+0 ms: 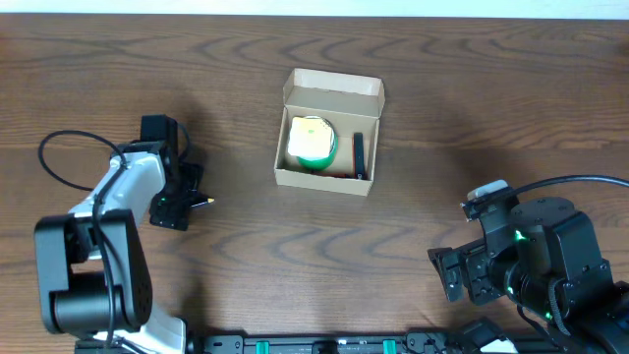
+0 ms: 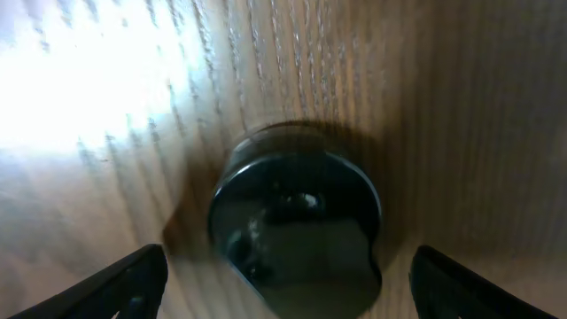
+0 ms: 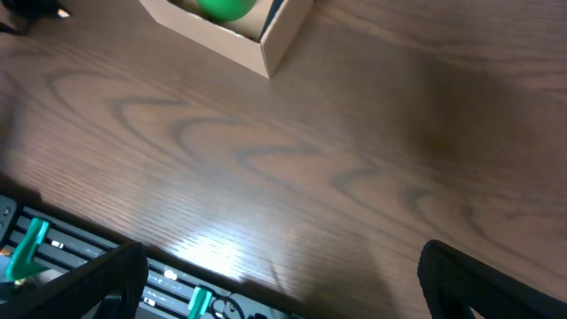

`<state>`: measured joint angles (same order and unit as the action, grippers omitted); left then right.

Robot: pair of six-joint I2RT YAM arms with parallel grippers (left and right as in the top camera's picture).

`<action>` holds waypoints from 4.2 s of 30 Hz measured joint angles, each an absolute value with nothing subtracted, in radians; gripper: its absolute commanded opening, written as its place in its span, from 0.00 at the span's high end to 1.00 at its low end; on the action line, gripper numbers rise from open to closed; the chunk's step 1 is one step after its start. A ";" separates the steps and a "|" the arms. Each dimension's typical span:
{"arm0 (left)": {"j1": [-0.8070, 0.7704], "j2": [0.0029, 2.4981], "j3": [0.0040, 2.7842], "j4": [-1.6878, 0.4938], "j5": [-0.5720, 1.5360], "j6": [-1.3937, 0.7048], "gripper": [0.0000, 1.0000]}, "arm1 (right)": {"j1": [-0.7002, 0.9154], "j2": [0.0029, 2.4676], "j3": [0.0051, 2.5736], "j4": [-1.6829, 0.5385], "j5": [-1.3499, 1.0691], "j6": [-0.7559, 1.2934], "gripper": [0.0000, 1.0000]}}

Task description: Pack container

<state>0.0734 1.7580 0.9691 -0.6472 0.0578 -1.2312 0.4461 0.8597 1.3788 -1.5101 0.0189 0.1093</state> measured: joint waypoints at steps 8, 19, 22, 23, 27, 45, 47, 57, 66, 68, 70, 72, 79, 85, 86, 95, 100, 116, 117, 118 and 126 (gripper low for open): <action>0.075 1.765 0.969 -0.653 0.064 -1.234 0.40 | 0.446 0.860 1.379 -1.510 0.019 0.109 0.01; 0.077 1.766 0.969 -0.657 0.065 -1.229 0.59 | 0.446 0.860 1.379 -1.510 0.019 0.109 0.01; 0.077 1.766 0.970 -0.657 0.068 -1.220 0.67 | 0.446 0.860 1.379 -1.510 0.019 0.109 0.01; 0.077 1.765 0.970 -0.660 0.069 -1.216 0.72 | 0.446 0.860 1.379 -1.510 0.019 0.109 0.01; 0.077 1.765 0.976 -0.667 0.076 -1.184 0.85 | 0.446 0.860 1.379 -1.510 0.019 0.109 0.01; -0.060 1.529 1.121 -0.759 0.099 -0.905 0.95 | 0.446 0.860 1.379 -1.510 0.019 0.109 0.01; -0.129 1.508 1.161 -0.760 0.100 -0.873 0.94 | 0.446 0.860 1.379 -1.510 0.019 0.109 0.01; -0.500 1.608 1.450 -0.746 0.102 -0.710 0.94 | 0.446 0.860 1.379 -1.510 0.019 0.109 0.01; -0.669 1.812 1.547 -0.725 0.106 -0.535 0.94 | 0.446 0.860 1.379 -1.510 0.019 0.109 0.01; -0.676 1.831 1.547 -0.722 0.108 -0.495 0.94 | 0.446 0.860 1.379 -1.510 0.019 0.109 0.01; -0.677 1.847 1.548 -0.718 0.121 -0.449 0.94 | 0.446 0.860 1.379 -1.510 0.019 0.109 0.01; -0.676 1.860 1.549 -0.708 0.130 -0.420 0.94 | 0.446 0.860 1.379 -1.510 0.019 0.109 0.01; -0.676 1.887 1.550 -0.642 0.136 -0.442 0.94 | 0.446 0.860 1.379 -1.510 0.019 0.109 0.01; -0.676 1.905 1.550 -0.611 0.121 -0.502 0.94 | 0.446 0.860 1.379 -1.510 0.019 0.109 0.01; -0.676 1.908 1.550 -0.610 0.120 -0.508 0.92 | 0.446 0.860 1.379 -1.510 0.019 0.109 0.01; -0.676 1.925 1.551 -0.601 0.119 -0.537 0.42 | 0.446 0.860 1.379 -1.510 0.019 0.109 0.01; -0.676 1.925 1.554 -0.614 0.116 -0.548 0.27 | 0.446 0.860 1.379 -1.510 0.019 0.109 0.01; -0.653 1.762 1.776 -0.910 0.014 -0.521 0.74 | 0.446 0.860 1.379 -1.510 0.019 0.109 0.01; -0.640 1.734 1.779 -0.911 0.006 -0.515 0.86 | 0.446 0.860 1.379 -1.510 0.019 0.109 0.01; -0.616 1.699 1.784 -0.912 -0.004 -0.519 0.94 | 0.446 0.860 1.379 -1.510 0.019 0.109 0.01; -0.354 1.613 1.797 -1.007 -0.024 -0.522 0.94 | 0.446 0.860 1.379 -1.509 0.019 0.109 0.01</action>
<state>-0.3542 1.6135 1.7966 -1.0069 -0.0242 -0.5220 0.4461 0.8597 1.3788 -1.5089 0.0189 0.1093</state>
